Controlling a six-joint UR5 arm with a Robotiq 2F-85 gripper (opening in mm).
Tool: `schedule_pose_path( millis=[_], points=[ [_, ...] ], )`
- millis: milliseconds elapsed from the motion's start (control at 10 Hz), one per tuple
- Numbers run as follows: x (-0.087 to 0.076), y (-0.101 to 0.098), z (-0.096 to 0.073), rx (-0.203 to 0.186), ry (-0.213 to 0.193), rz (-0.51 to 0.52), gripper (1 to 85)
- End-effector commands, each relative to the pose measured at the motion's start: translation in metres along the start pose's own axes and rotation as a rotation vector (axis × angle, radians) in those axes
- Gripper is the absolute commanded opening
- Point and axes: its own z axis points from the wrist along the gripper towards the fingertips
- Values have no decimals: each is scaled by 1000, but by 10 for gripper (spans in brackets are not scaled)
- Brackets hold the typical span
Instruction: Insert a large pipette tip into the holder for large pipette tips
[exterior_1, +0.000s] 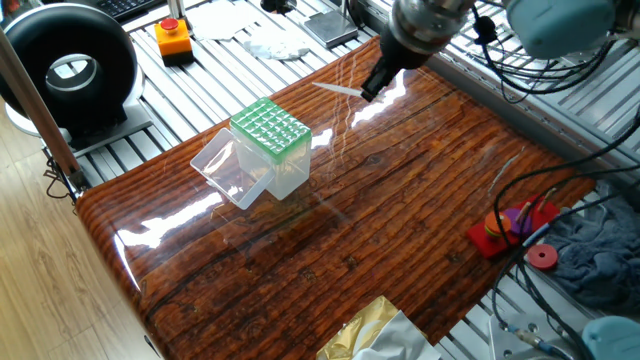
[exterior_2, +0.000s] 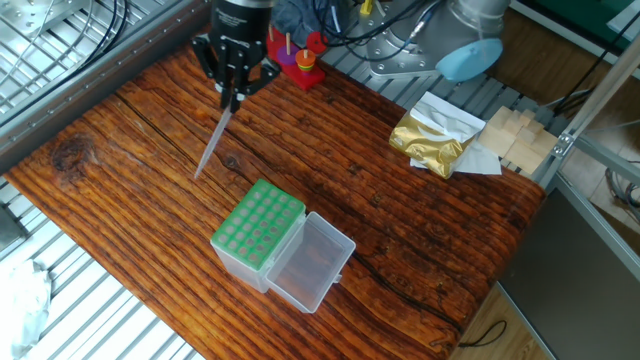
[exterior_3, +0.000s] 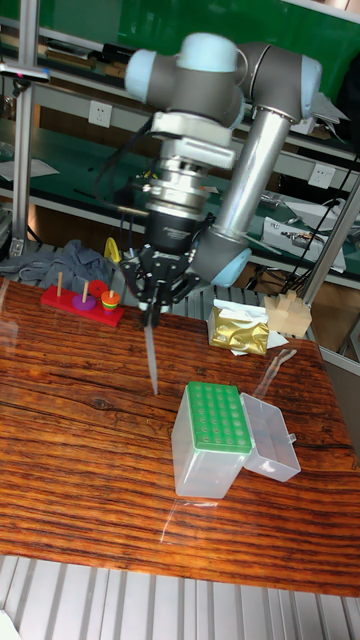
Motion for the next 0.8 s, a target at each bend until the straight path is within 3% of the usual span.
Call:
schedule_pose_path(
  millis=[0,300,700],
  points=[
    [-9,23,-9,13,4,37,10],
    [-9,33,-5,36,6,45,10],
    [-7,45,-4,34,10,52,10]
  ],
)
